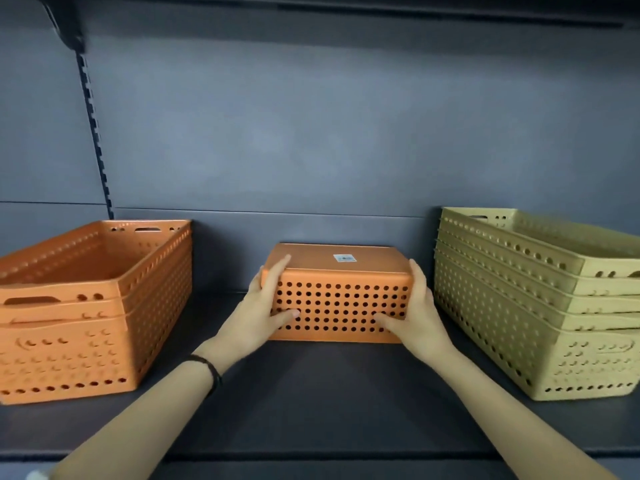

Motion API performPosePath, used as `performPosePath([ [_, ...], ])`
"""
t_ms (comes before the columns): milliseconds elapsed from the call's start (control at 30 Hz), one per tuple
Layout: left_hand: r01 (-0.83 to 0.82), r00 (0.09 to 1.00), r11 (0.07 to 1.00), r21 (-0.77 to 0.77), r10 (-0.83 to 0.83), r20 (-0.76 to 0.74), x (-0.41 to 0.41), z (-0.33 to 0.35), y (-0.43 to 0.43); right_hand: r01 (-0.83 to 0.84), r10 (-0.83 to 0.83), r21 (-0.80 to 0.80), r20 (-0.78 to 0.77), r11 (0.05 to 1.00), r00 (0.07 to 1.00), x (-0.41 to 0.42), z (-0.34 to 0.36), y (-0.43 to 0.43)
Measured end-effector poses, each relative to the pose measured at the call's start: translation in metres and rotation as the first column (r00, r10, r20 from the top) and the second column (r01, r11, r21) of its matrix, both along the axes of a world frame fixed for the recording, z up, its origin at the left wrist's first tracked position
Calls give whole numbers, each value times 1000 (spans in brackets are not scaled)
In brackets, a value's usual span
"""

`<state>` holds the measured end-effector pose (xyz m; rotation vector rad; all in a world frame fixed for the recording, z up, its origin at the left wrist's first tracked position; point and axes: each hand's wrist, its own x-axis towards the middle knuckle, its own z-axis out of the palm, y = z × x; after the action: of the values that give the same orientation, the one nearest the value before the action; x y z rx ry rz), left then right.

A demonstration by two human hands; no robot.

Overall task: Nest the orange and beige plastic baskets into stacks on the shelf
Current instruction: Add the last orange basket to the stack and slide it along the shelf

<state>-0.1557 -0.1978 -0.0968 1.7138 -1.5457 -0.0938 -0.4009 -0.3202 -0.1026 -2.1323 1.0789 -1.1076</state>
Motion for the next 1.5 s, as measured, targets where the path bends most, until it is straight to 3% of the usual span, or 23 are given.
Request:
performPosePath([
  [233,107,994,928,-356,-92,60,0,52,15,-5,10,-17,298,1000,955,2,30,-2],
  [333,191,964,923,-334,-113,242,10,84,25,-30,35,-20,465,999,885,5,48,-7],
  [433,206,907,908,-365,-37,420,23,93,32,-66,56,-1,536,998,843,5,60,-12],
  [533,114,880,887,-447,119,460,30,87,34,-89,63,21,549,996,833,5,64,-17],
  [667,-106,928,893,-438,247,277,36,92,27,-197,123,36,667,980,735,2,71,-17],
  [867,-397,916,872,-286,359,-177,42,83,24,-266,220,-22,631,964,744,-10,73,-18],
  [1000,-442,769,881,-169,275,-577,19,79,27,-150,56,76,691,986,721,4,44,-18],
  [1100,-387,632,916,-105,180,-754,-7,76,29,-275,152,134,575,952,804,24,28,4],
  [1200,-286,642,951,-116,100,-760,-29,73,33,-457,333,112,539,882,774,36,32,29],
  [1267,-249,730,960,-132,96,-676,-36,75,41,-514,389,102,534,851,751,38,39,33],
  [1367,-221,901,964,-148,143,-411,-32,83,59,-548,442,82,498,832,746,38,55,38],
  [1500,-97,889,967,-236,-23,-457,-27,100,78,-576,471,54,515,816,716,49,75,49],
])
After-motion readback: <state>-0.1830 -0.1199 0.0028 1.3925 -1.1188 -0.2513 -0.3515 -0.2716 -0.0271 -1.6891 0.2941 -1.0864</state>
